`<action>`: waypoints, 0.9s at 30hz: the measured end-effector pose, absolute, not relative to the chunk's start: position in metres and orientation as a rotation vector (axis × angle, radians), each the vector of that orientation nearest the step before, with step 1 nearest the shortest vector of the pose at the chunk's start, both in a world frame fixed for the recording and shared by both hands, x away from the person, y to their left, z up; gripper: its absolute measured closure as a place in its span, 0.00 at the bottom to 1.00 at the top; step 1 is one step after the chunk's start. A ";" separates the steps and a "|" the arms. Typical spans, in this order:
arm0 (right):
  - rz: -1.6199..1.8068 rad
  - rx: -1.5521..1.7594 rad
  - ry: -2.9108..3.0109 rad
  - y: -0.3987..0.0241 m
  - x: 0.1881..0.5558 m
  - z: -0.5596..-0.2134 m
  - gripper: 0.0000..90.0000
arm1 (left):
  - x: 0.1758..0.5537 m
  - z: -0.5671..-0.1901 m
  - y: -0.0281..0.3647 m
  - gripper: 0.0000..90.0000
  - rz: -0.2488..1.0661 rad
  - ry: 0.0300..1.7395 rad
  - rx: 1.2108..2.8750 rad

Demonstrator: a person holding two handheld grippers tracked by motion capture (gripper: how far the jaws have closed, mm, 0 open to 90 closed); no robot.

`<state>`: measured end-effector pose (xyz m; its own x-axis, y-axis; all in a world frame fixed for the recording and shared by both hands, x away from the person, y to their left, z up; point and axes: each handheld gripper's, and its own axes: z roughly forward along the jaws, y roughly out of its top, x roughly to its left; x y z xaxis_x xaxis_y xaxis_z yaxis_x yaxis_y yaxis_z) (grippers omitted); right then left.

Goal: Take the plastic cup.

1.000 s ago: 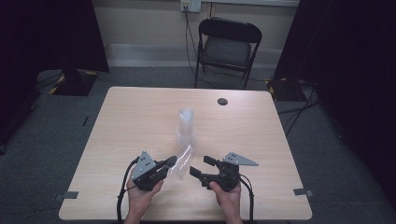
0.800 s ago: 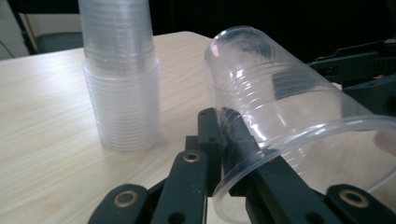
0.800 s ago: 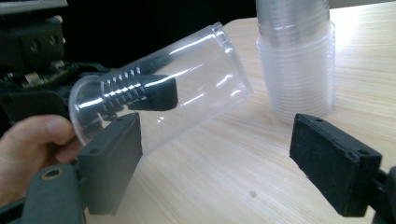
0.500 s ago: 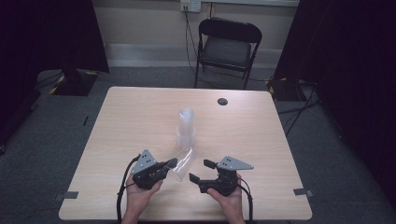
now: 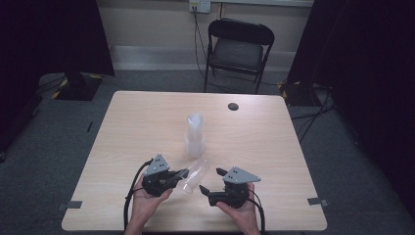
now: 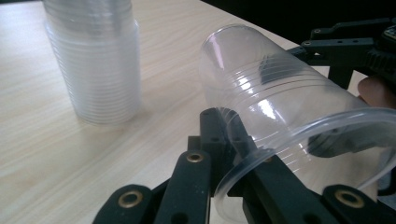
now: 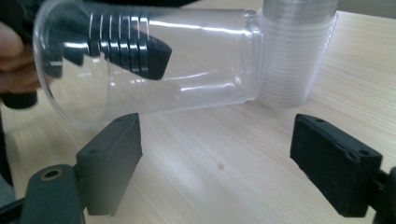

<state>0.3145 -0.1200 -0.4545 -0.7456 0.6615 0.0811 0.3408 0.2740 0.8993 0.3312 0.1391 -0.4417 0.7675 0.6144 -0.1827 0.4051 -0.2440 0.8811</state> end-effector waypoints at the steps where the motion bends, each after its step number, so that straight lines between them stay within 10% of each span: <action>1: 1.438 0.909 2.248 -0.120 0.314 -0.455 0.18 | 0.332 -0.442 0.139 1.00 0.239 0.779 1.886; 27: 1.191 0.666 2.235 -0.110 0.307 -0.470 0.16 | 0.343 -0.435 0.112 1.00 0.091 0.825 2.111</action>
